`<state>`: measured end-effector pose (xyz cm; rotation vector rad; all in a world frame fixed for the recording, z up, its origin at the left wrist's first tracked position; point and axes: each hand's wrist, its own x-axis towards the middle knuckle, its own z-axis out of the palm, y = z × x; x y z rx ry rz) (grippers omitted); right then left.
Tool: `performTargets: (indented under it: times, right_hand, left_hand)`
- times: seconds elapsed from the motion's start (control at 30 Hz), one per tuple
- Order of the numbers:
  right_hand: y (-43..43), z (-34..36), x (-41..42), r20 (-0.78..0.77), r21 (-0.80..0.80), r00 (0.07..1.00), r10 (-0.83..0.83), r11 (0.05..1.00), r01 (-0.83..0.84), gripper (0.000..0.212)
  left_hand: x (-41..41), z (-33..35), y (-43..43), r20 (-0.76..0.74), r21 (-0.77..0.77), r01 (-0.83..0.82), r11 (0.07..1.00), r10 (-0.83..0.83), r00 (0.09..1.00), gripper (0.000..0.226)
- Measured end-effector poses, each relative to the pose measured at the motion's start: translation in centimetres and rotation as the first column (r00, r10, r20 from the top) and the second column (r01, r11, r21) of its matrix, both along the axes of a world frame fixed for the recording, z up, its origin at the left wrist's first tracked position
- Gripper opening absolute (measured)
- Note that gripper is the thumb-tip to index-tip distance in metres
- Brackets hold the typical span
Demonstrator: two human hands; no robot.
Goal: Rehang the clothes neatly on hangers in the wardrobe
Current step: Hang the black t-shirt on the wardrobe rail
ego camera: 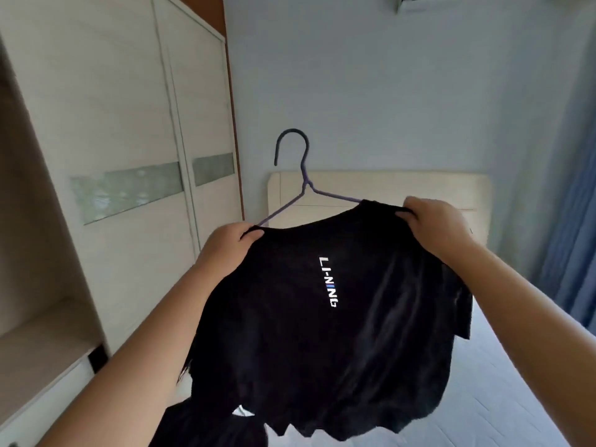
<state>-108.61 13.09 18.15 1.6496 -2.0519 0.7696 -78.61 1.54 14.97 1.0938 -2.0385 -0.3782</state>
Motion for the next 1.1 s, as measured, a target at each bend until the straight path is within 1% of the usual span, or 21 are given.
performTargets:
  times: [0.07, 0.1, 0.2, 0.27, 0.4, 0.53, 0.63, 0.73, 0.83, 0.9, 1.0, 1.1]
  right_hand:
    - [-1.2, -1.0, 1.3, -0.058, 0.086, 0.997, 0.051, 0.995, -0.046, 0.030]
    - [-1.8, -1.5, 2.0, -0.090, 0.094, 0.994, 0.068, 0.994, -0.060, 0.031]
    - [-2.5, -2.5, 2.9, -0.135, 0.007, 0.990, 0.049, 0.999, -0.049, 0.036]
    - [-3.0, -2.7, 3.9, -0.096, -0.007, 0.993, 0.072, 0.997, -0.073, 0.037]
    - [-4.1, -2.9, 4.9, 0.032, 0.072, 0.973, 0.230, 0.970, -0.232, 0.030]
    - [-5.4, -2.7, 5.2, 0.140, 0.008, 0.957, 0.253, 0.966, -0.257, 0.029]
    - [-6.5, -3.4, 6.2, 0.209, 0.002, 0.937, 0.280, 0.958, -0.287, 0.028]
    - [-7.5, -4.4, 8.0, 0.235, 0.024, 0.912, 0.337, 0.936, -0.352, 0.029]
    - [-8.0, -5.1, 10.6, 0.215, 0.029, 0.899, 0.382, 0.918, -0.396, 0.029]
    - [-8.2, -5.2, 12.8, 0.209, 0.039, 0.884, 0.418, 0.900, -0.435, 0.029]
    - [-8.4, -5.1, 17.2, 0.203, 0.051, 0.858, 0.471, 0.870, -0.490, 0.030]
    - [-8.1, -5.1, 22.9, 0.196, 0.050, 0.818, 0.541, 0.827, -0.559, 0.028]
  left_hand:
    - [1.5, -0.2, -0.3, 0.006, 0.011, -0.058, 0.998, 0.058, 0.998, 0.031]
    - [2.4, -0.3, -0.4, 0.010, 0.021, -0.079, 0.997, 0.079, 0.997, 0.033]
    - [3.5, -0.6, -0.3, 0.010, 0.017, -0.097, 0.995, 0.097, 0.995, 0.032]
    - [4.1, -0.5, -0.1, 0.000, -0.013, -0.137, 0.991, 0.137, 0.991, 0.030]
    - [5.7, 0.2, 0.2, -0.004, -0.049, -0.170, 0.984, 0.170, 0.985, 0.022]
    - [8.5, 0.6, 0.1, -0.025, -0.048, -0.219, 0.975, 0.218, 0.976, 0.021]
    - [11.3, -0.1, 0.1, 0.013, -0.026, -0.288, 0.957, 0.288, 0.958, 0.023]
    - [13.4, -1.5, 0.7, 0.023, -0.017, -0.381, 0.924, 0.381, 0.924, 0.019]
    - [16.0, -2.8, 2.2, -0.014, -0.043, -0.491, 0.870, 0.490, 0.871, 0.020]
    - [18.3, -3.2, 3.6, -0.011, -0.062, -0.533, 0.844, 0.534, 0.846, 0.021]
    - [22.4, -3.3, 6.1, 0.009, -0.089, -0.579, 0.810, 0.582, 0.813, 0.023]
    - [27.6, -3.9, 9.3, 0.015, -0.080, -0.659, 0.748, 0.662, 0.749, 0.023]
